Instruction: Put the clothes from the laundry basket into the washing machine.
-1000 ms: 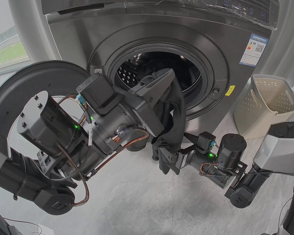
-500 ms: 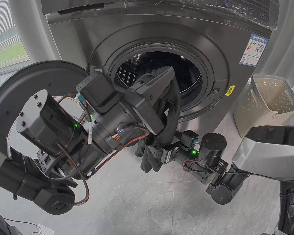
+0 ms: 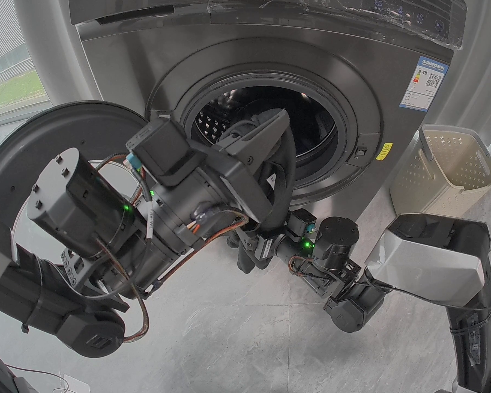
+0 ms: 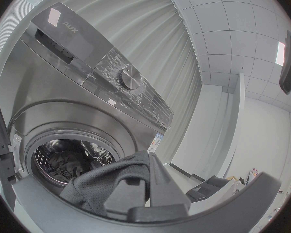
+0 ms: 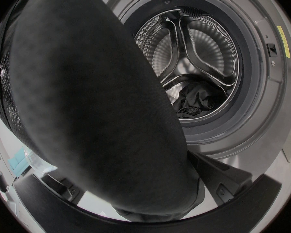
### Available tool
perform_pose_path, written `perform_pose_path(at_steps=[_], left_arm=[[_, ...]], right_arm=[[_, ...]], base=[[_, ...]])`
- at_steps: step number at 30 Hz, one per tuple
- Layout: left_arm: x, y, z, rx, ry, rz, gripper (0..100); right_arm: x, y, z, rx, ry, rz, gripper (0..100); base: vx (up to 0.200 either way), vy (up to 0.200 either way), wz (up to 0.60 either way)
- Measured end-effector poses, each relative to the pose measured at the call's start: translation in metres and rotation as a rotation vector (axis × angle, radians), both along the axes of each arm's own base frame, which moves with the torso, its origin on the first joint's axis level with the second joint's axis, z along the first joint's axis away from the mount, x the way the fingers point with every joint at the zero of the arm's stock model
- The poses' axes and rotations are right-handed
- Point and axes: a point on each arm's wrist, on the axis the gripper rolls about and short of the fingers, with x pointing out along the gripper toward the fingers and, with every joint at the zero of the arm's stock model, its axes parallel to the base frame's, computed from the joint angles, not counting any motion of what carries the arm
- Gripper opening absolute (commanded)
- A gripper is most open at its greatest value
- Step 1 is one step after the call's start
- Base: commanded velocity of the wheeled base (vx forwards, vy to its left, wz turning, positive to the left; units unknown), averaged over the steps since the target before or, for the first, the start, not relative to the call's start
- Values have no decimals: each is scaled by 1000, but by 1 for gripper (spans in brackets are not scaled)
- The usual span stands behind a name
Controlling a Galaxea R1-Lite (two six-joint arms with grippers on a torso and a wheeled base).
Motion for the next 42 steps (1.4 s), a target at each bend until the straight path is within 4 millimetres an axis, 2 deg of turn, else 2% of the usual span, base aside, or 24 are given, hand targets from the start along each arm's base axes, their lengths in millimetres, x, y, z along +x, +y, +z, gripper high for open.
perform_pose_path(at_steps=[3, 4, 11, 15, 21, 24, 29, 33, 38, 42], left_arm=[[1, 1, 1, 3, -7, 10, 0], [2, 1, 1, 3, -9, 13, 0], [4, 3, 3, -3, -15, 26, 0], [7, 8, 3, -4, -15, 45, 0], [19, 22, 2, -4, 3, 127, 0], [24, 31, -3, 9, 22, 166, 0], [27, 45, -23, 58, 80, 215, 0], [26, 52, -41, 106, 136, 232, 0], [24, 54, -75, 202, 234, 223, 0], [23, 51, -91, 245, 278, 212, 0]], right_arm=[[4, 2, -1, 12, -6, -13, 100], [5, 2, -1, 15, -8, -18, 0], [9, 3, -4, 25, -12, -34, 0], [11, -4, -4, 25, -7, -50, 0], [9, -29, 3, 7, 15, -93, 0], [3, -43, 14, 3, 18, -107, 0], [-12, -64, 42, 17, -3, -122, 0], [-24, -74, 62, 34, -30, -121, 0], [-37, -78, 85, 66, -75, -110, 0], [-43, -78, 97, 85, -101, -100, 0]], base=[[0, 0, 0], [0, 0, 0], [0, 0, 0], [0, 0, 0], [0, 0, 0], [0, 0, 0], [0, 0, 0], [0, 0, 0], [0, 0, 0], [0, 0, 0]])
